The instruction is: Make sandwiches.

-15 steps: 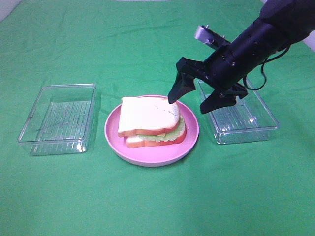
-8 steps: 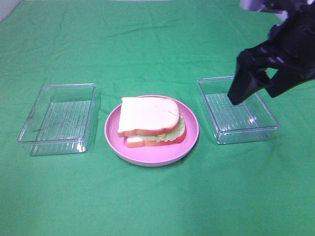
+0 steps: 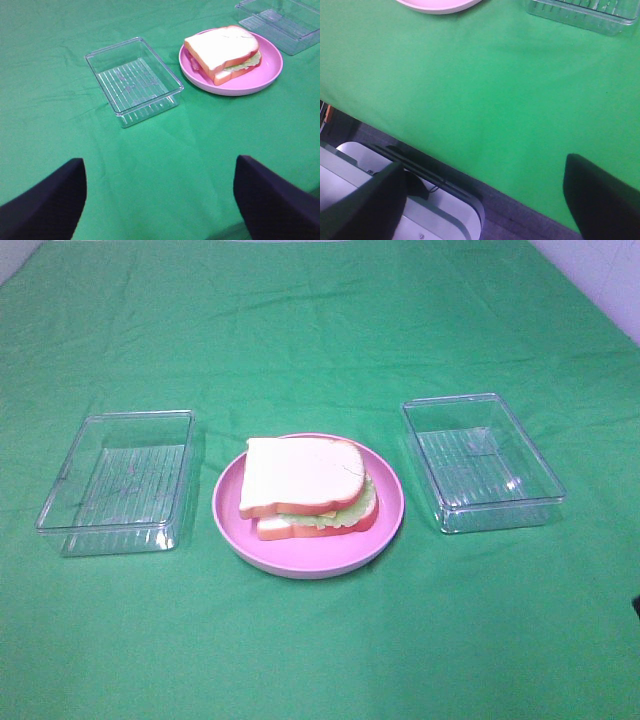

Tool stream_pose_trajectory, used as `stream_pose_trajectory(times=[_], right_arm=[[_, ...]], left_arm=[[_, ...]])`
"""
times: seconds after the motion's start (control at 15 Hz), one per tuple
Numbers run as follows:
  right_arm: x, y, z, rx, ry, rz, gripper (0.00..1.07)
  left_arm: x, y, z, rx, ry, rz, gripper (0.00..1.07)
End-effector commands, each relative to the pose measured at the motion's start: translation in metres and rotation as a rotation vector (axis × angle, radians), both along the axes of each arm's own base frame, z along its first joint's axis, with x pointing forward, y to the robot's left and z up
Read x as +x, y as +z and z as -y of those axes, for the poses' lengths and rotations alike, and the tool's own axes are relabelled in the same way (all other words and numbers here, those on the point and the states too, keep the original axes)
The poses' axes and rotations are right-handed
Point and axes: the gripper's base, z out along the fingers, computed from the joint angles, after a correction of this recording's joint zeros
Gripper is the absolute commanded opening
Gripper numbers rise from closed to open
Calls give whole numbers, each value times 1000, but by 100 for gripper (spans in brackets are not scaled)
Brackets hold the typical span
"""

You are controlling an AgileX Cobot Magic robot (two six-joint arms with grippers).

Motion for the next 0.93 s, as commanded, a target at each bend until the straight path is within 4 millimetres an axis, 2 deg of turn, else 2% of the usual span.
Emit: stream_pose_trajectory(times=[0.07, 0.13, 0.4, 0.93], right_arm=[[-28, -8, 8, -1, 48, 118, 80], [-49, -7, 14, 9, 72, 202, 80], [-73, -7, 20, 46, 75, 323, 80], [-78, -7, 22, 54, 73, 363, 80]], left_arm=[[-3, 0, -1, -15, 3, 24, 76], [-3, 0, -2, -9, 7, 27, 76], [-3, 0, -2, -9, 7, 26, 76], [-3, 0, -2, -9, 7, 26, 76]])
